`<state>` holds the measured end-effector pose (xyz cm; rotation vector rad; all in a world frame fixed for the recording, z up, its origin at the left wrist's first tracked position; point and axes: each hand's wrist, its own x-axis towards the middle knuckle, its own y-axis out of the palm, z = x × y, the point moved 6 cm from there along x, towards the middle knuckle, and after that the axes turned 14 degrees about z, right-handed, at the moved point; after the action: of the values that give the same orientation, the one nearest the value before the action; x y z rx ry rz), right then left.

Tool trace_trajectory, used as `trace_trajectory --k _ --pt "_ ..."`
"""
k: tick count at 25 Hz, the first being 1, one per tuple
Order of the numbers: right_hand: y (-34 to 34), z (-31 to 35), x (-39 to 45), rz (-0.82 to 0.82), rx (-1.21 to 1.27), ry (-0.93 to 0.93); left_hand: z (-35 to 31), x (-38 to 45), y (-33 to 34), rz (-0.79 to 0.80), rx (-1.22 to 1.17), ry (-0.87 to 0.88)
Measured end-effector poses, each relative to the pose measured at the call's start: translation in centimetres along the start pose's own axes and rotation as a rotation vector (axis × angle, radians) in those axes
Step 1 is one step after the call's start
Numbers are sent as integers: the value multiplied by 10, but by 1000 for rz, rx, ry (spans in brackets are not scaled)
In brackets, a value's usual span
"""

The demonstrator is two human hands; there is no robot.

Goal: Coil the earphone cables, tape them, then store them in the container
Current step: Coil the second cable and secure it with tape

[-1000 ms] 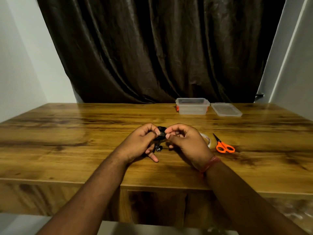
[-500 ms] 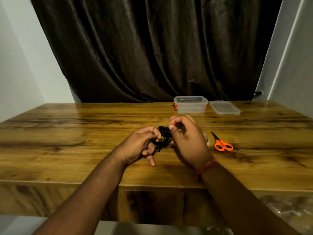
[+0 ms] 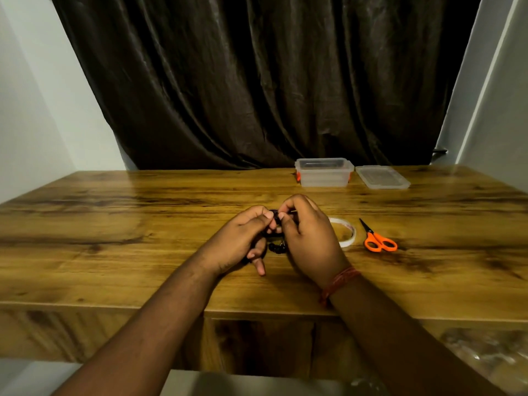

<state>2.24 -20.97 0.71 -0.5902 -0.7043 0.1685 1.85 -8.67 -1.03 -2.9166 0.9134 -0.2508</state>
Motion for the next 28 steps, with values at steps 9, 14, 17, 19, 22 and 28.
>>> trace_trajectory --k 9,14,17,19,22,28 --pt "-7 -3 -2 -29 38 88 3 3 -6 -75 94 -1" --pt "-8 -7 -2 -42 11 107 -3 2 -2 -47 113 14" --pt "-8 -6 -2 -36 -5 96 -3 3 -4 -70 134 13" --pt "-7 -4 -2 -28 -40 78 -2 3 -6 -98 116 17" --pt "-6 0 -1 -37 -117 36 -4 3 -7 -118 87 27" --pt "-2 3 -1 2 -175 1 -2 4 -8 -128 123 33"
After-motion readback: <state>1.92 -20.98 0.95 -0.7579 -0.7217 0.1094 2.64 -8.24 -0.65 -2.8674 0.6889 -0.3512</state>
